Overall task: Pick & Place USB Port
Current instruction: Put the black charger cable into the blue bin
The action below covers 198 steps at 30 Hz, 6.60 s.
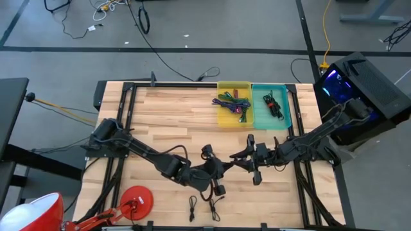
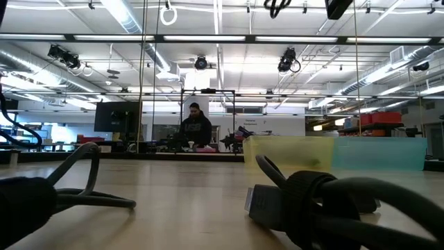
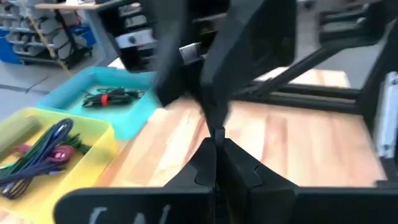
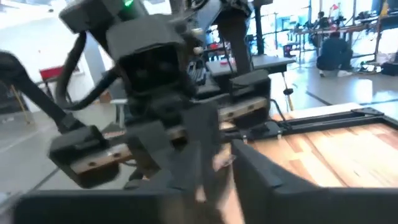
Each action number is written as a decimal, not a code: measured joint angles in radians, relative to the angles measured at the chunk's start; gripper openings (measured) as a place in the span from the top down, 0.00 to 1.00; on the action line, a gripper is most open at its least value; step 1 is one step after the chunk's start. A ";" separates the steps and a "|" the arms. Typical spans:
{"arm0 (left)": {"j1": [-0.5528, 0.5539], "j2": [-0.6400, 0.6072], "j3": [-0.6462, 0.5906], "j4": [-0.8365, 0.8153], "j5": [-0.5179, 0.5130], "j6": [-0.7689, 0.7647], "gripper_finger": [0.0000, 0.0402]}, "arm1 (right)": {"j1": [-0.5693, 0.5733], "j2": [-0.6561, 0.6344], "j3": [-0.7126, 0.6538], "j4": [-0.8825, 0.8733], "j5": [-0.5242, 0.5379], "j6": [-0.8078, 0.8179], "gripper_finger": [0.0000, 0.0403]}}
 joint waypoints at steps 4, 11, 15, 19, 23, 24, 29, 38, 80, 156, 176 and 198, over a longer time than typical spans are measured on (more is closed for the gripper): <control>0.015 0.005 -0.001 0.001 -0.009 0.000 0.92 | -0.002 0.019 0.000 -0.001 -0.002 -0.015 0.96; 0.011 0.002 0.001 0.005 -0.019 0.039 0.84 | -0.006 0.013 0.000 -0.031 0.040 -0.019 0.98; 0.002 -0.002 0.001 -0.028 -0.019 0.053 0.84 | -0.006 -0.008 0.000 -0.098 0.092 -0.016 0.98; -0.023 -0.036 0.002 -0.136 -0.053 0.040 0.85 | -0.008 -0.059 0.000 -0.211 0.195 -0.014 0.98; -0.058 -0.065 0.002 -0.249 -0.103 -0.033 0.85 | -0.027 -0.162 -0.001 -0.394 0.292 0.027 0.98; -0.068 -0.069 0.002 -0.270 -0.103 -0.053 0.85 | -0.036 -0.193 -0.001 -0.451 0.321 0.052 0.98; -0.126 -0.074 0.002 -0.416 -0.103 -0.153 0.85 | -0.078 -0.394 -0.001 -0.783 0.475 0.196 0.98; -0.223 -0.074 0.002 -0.623 -0.092 -0.377 0.85 | -0.153 -0.644 -0.001 -1.149 0.783 0.428 0.98; -0.336 -0.072 0.002 -0.635 -0.102 -0.409 0.85 | -1.160 -0.335 -0.001 -1.215 0.103 0.238 0.91; -0.272 0.181 0.001 -0.655 0.382 -1.151 0.61 | -0.036 -0.073 0.000 -0.273 -0.028 0.272 0.67; -0.269 0.230 0.002 -0.621 0.348 -1.157 0.66 | -0.036 -0.073 -0.001 -0.273 -0.028 0.268 0.67; -0.259 0.232 0.462 -1.141 -0.302 -0.821 0.98 | -0.036 -0.044 -0.001 -0.275 -0.039 0.250 0.67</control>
